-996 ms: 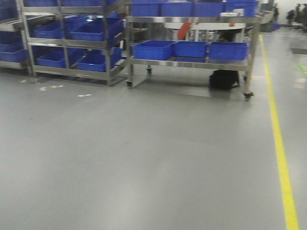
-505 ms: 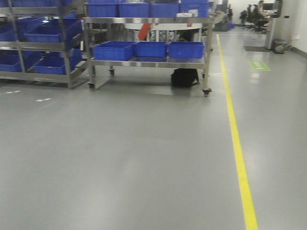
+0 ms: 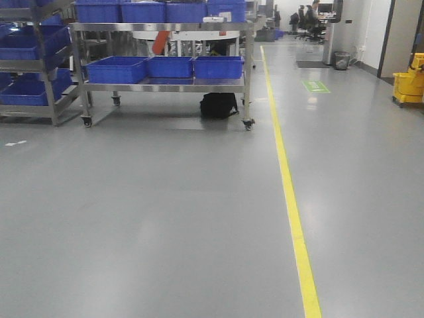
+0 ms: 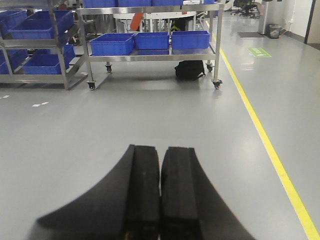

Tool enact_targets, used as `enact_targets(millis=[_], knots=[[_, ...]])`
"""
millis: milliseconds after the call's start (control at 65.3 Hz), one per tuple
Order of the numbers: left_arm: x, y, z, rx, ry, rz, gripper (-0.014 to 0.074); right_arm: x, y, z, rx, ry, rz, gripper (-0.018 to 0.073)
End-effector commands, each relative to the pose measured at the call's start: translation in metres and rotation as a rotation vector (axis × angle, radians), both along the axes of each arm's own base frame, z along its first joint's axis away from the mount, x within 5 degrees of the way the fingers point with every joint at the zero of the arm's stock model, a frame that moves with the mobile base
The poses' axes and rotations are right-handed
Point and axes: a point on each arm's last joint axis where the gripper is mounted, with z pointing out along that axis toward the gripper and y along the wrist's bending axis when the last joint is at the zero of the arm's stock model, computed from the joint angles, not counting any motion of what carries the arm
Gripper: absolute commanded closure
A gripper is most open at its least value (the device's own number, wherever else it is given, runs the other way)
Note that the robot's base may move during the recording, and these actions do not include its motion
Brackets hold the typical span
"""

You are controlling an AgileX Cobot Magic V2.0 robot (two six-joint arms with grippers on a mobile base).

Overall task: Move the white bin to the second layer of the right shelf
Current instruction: 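Drive the base away from the table holding the bin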

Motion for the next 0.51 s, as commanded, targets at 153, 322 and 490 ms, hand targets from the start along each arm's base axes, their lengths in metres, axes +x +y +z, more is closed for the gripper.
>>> enact_targets(millis=[153,322,490], knots=[[0.0004,-0.0003,-0.0037,-0.008,-0.065,-0.004,0.0512,0.0025,-0.0004,0.0161,-0.005,-0.115,-0.003,0.0503],[0.0004,-0.0003,-0.0037,-0.008,-0.065,-0.004,0.0512,0.0025,-0.0004,0.0161,-0.005,-0.115,-0.003,0.0503],[0.0004,-0.0003,-0.0037,-0.008,-0.065,-0.004,0.0512,0.0025,-0.0004,0.0161,-0.005,-0.115,-0.003,0.0503]])
